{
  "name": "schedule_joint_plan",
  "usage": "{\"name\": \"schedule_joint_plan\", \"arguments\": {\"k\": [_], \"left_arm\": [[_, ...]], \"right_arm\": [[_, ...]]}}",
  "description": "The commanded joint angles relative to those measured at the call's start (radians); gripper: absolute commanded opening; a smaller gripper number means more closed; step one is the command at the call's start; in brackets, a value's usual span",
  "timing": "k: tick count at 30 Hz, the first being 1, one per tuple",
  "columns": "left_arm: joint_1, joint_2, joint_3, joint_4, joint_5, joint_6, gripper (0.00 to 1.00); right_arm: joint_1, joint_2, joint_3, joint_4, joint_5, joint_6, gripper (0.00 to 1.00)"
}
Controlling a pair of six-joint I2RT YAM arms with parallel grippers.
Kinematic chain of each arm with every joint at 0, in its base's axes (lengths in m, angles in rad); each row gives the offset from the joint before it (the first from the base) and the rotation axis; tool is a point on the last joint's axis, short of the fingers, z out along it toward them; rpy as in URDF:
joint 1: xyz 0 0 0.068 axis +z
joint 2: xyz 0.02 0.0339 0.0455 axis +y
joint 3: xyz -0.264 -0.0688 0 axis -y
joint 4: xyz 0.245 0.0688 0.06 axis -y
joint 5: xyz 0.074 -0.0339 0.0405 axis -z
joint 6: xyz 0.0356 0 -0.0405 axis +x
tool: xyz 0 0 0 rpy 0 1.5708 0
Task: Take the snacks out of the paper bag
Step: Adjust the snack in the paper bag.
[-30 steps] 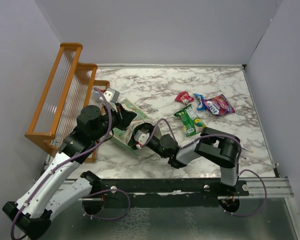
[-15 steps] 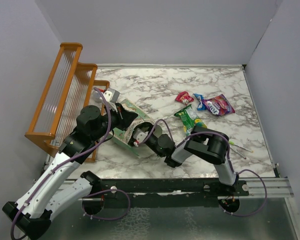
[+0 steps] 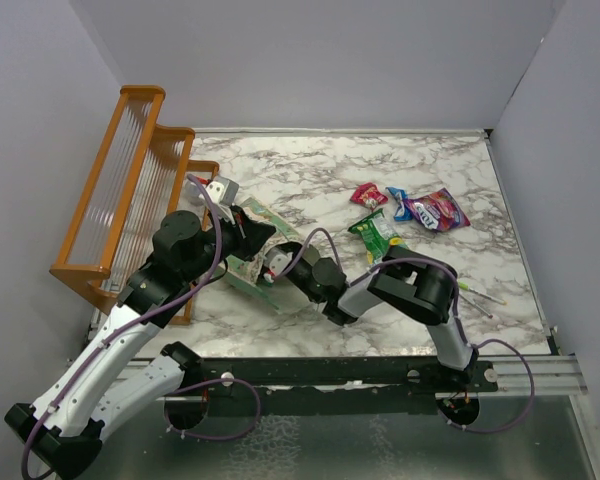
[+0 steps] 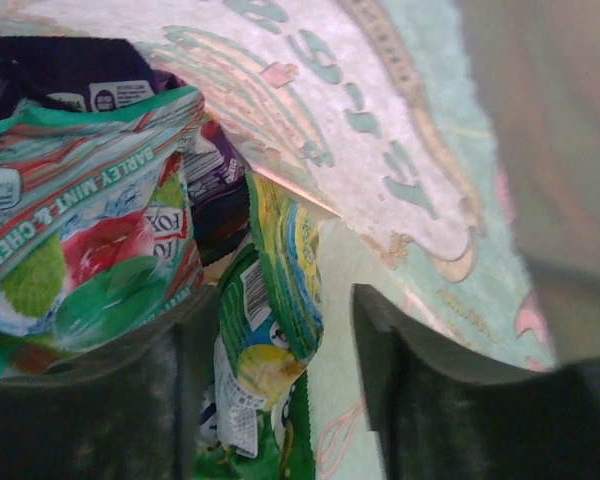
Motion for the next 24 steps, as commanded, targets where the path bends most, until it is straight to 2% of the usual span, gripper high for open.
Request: {"name": "schedule_joint_plan", "arguments": {"k": [1,7,12,17,24], "left_arm": [[0.003,-0.012,0.012,0.001,0.006,-0.010,0.00],[0.003,-0.015,0.010,0.002,-0.002,-0.008,0.00],[0.003,-0.008,-0.001,0.015,-0.005,-0.009,0.00],[0.003,0.003,0.010,0.009,-0.014,-0.002,0.00],[0.003,0.008,0.024,-0.002,-0.032,0.011,0.00]], "right_arm": [[-0.013,0.027,0.046,-0.024,-0.056,0.010,0.46],[-0.011,-0.065,-0.010,-0.113,-0.095,0.072,0.21],[-0.011,-0.181,-0.106,-0.212,-0.207,0.133,0.03],[0.004,-0.304,-0.184,-0.290,-0.296,0.188,0.01],[0.029,-0.505,-0.249,-0.389,-0.306,0.299,0.01]]}}
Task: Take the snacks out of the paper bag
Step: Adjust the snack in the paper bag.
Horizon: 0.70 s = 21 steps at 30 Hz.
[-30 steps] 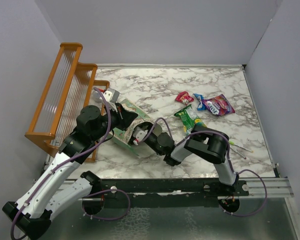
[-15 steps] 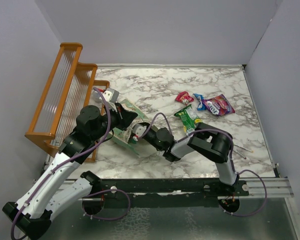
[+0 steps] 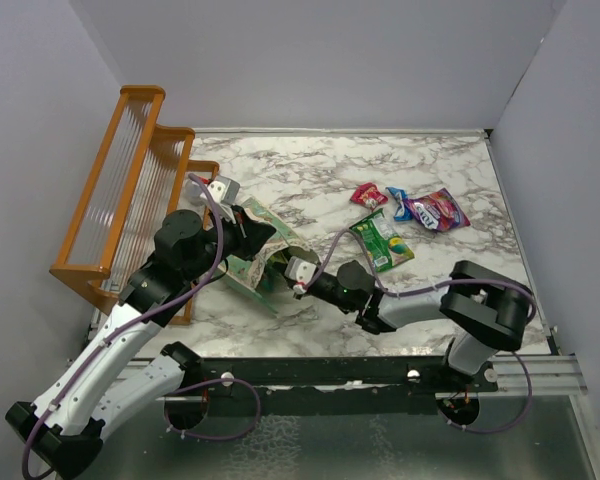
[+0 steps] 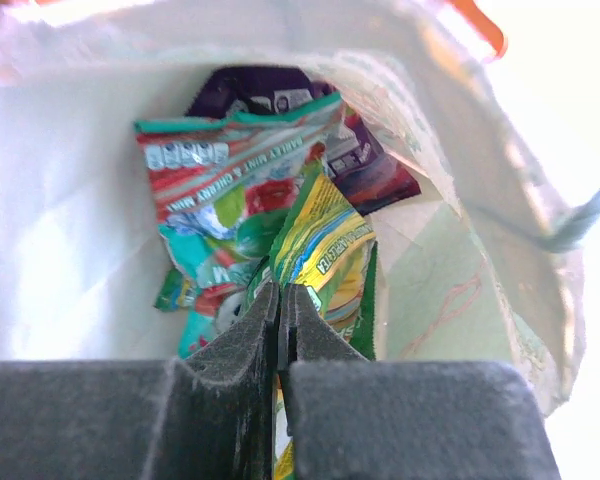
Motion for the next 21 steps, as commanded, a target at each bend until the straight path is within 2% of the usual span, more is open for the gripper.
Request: {"name": "schedule_joint_plan", "arguments": {"k": [1,10,20,21], "left_arm": [[0.003,0.001,0.026,-0.002,-0.031,0.013,0.00],[0.003,0.008,0.034,0.004,-0.031,0.010,0.00],[0.003,0.002,0.038,-0.006,-0.038,0.010,0.00],[0.003,0.001,0.038,-0.005,-0.038,0.012,0.00]], "right_arm": [[0.014,-0.152,-0.022,-0.080,-0.062,0.127,0.01],[0.014,-0.234,-0.057,-0.143,0.027,0.285,0.01],[0.014,-0.190,-0.026,-0.238,0.003,0.368,0.01],[0.014,-0.177,-0.018,-0.244,0.010,0.371,0.05]]}}
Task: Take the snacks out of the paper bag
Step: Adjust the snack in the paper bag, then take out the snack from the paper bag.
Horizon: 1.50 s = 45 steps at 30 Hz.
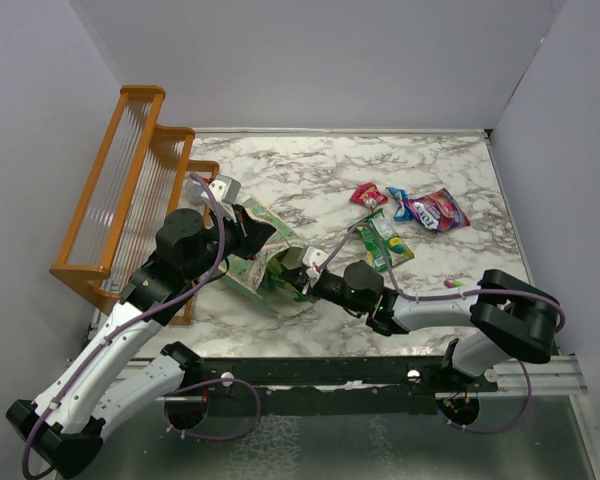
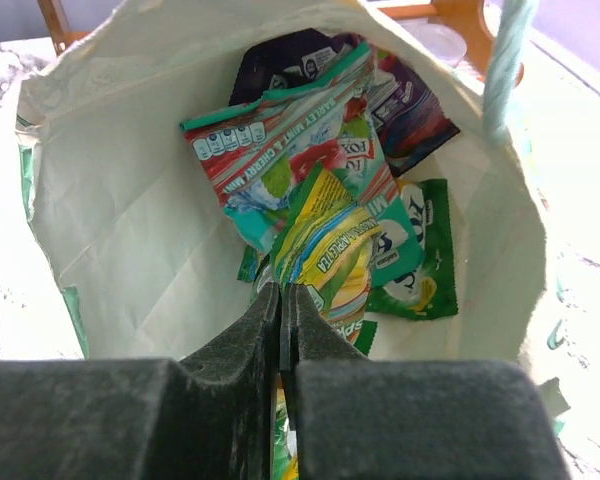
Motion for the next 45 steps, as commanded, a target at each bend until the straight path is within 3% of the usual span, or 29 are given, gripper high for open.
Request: {"name": "schedule_joint_plan", "arguments": {"k": [1,3,10,14,19,24,31,34,40,45], "left_arm": [[0.002,-0.008,0.034,-0.001,-0.019,0.007,0.00],[0.003,-0.004,0.037,-0.002,-0.015,0.005,0.00],[0.003,-0.001,0.046,-0.012,-0.013,0.008,0.00],[0.003,-0.002,0.043,-0.010,-0.014,0.008,0.00],[0.003,0.002,0.044,-0.010,-0.012,0.010,0.00],[0.002,0.000,0.043,-0.017,-0.015,0.011,0.00],[0.003,-0.001,0.040,-0.023,-0.020,0.016,0.00],[0.003,-0.001,0.039,-0.026,-0.026,0.021,0.00],[0.003,0.000,0.048,-0.029,-0.030,0.028,0.00],[0.003,-0.004,0.054,-0.033,-0.040,0.032,0.00]], "right_arm": [[0.006,0.046,0.045,-0.035,0.025,0.047,0.12],[0.006,0.076,0.062,-0.049,0.062,0.060,0.22],[0.006,0.130,0.080,-0.060,0.136,0.072,0.45],[0.005,0.145,0.084,-0.067,0.150,0.077,0.67],[0.006,0.174,0.083,-0.057,0.167,0.078,0.72],[0.006,0.180,0.086,-0.057,0.133,0.089,0.64],[0.006,0.085,0.084,-0.130,0.069,0.110,0.20],[0.005,0.001,0.072,-0.176,0.052,0.126,0.09],[0.006,-0.171,0.040,-0.286,0.052,0.169,0.06],[0.006,-0.300,0.033,-0.483,0.075,0.178,0.03]]}}
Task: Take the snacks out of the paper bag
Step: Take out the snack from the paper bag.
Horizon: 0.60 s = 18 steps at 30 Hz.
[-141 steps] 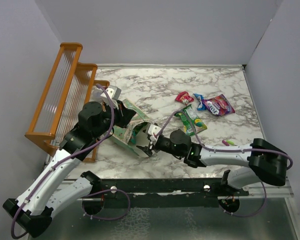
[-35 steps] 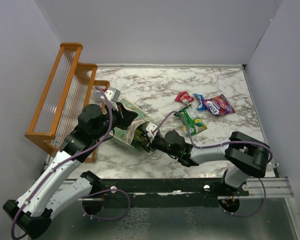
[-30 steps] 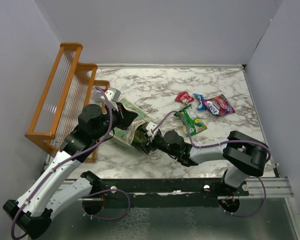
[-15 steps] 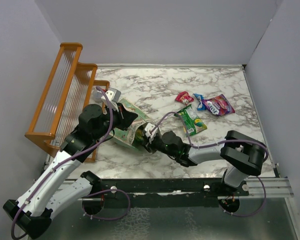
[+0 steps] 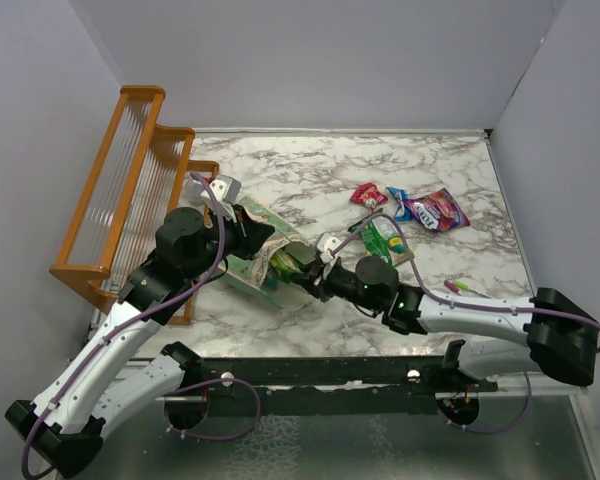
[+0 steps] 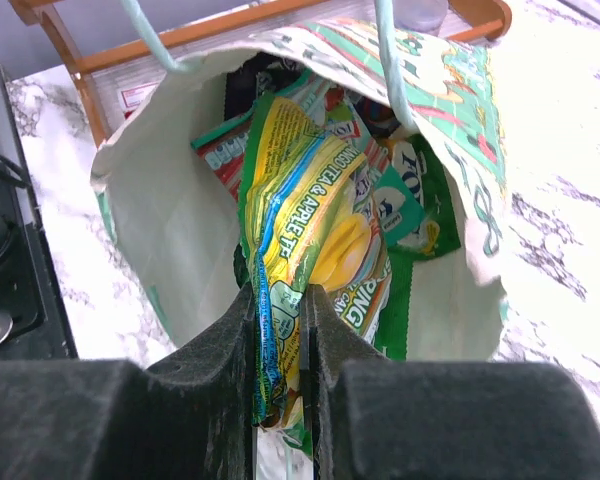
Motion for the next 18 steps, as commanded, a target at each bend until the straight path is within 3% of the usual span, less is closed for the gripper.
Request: {"name": "schedule_joint_plan", "arguments": {"k": [1,11,18], "left_arm": [[0.003,-0.010,0.036,0.009,-0.038,0.015,0.00],[0.003,-0.019,-0.003,0.044,-0.123,0.018,0.00],[0.003,-0.023,-0.005,0.043,-0.167,0.033,0.00]], "right_arm": [[0.004,-0.129,-0.012,-0.199,0.010,0.028,0.03],[0.004,-0.419,0.071,-0.612,-0.019,-0.015,0.01],[0.004,-0.568,0.116,-0.715,-0.014,-0.093,0.01]]}}
